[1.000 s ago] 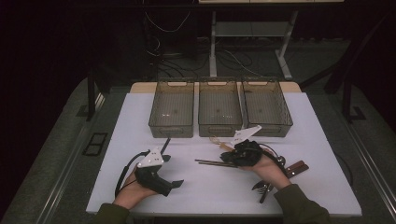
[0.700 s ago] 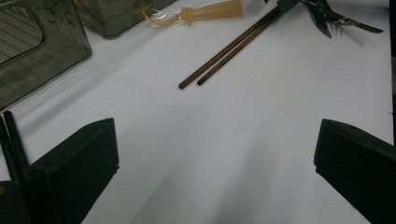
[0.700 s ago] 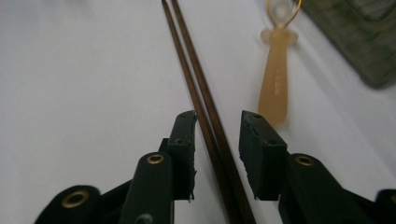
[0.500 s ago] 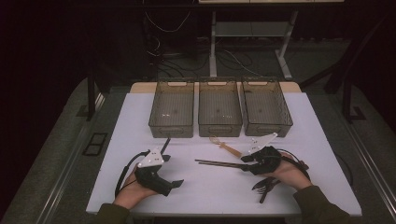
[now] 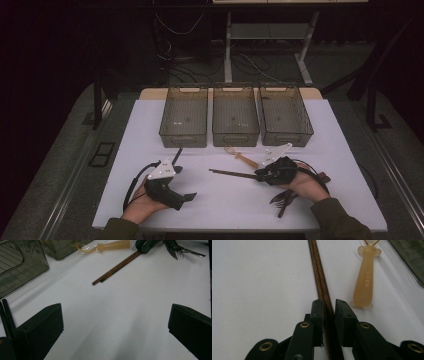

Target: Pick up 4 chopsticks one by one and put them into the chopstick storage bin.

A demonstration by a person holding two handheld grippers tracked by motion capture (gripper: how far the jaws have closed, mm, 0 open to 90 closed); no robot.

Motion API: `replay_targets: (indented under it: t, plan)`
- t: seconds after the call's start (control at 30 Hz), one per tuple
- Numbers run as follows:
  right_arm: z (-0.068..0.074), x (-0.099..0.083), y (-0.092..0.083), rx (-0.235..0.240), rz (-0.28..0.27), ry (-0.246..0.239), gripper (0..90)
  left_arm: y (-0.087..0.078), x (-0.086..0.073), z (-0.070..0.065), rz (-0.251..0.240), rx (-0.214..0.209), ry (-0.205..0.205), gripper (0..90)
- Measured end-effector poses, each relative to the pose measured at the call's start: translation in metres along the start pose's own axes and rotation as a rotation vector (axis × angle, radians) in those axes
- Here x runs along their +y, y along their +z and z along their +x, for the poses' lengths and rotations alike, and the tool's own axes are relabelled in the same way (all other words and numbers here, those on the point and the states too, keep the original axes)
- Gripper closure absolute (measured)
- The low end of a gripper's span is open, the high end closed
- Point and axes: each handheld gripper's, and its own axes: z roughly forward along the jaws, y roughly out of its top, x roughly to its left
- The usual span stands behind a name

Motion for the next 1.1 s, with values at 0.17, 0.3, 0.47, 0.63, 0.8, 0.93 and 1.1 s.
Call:
replay_targets:
  t: [0.17, 0.3, 0.47, 0.63, 0.8, 0.93, 1.1]
  plan:
    - [-0.001, 0.003, 0.002, -0.015, 0.001, 0.026, 78.7, 0.0, 0.0, 0.0, 0.001, 0.0, 0.0, 0.0]
    - [-0.001, 0.004, 0.003, -0.013, -0.004, 0.058, 79.0, 0.0, 0.0, 0.0, -0.001, 0.001, 0.0, 0.0]
    - [-0.002, 0.007, 0.006, -0.014, -0.013, 0.087, 79.1, 0.0, 0.0, 0.0, -0.001, 0.001, 0.0, 0.0]
    - [-0.001, 0.013, 0.011, -0.017, -0.021, 0.125, 79.2, 0.0, 0.0, 0.001, -0.001, 0.001, 0.002, 0.0]
    - [0.0, 0.014, 0.013, -0.014, -0.038, 0.144, 78.4, -0.001, 0.0, 0.0, -0.003, 0.001, 0.0, 0.0]
    - [0.0, 0.015, 0.005, -0.017, -0.079, 0.148, 74.0, -0.001, 0.0, 0.0, -0.005, 0.001, 0.0, 0.0]
    - [0.006, 0.012, -0.015, -0.015, -0.115, 0.142, 75.9, -0.001, 0.0, 0.0, -0.007, 0.0, -0.001, 0.0]
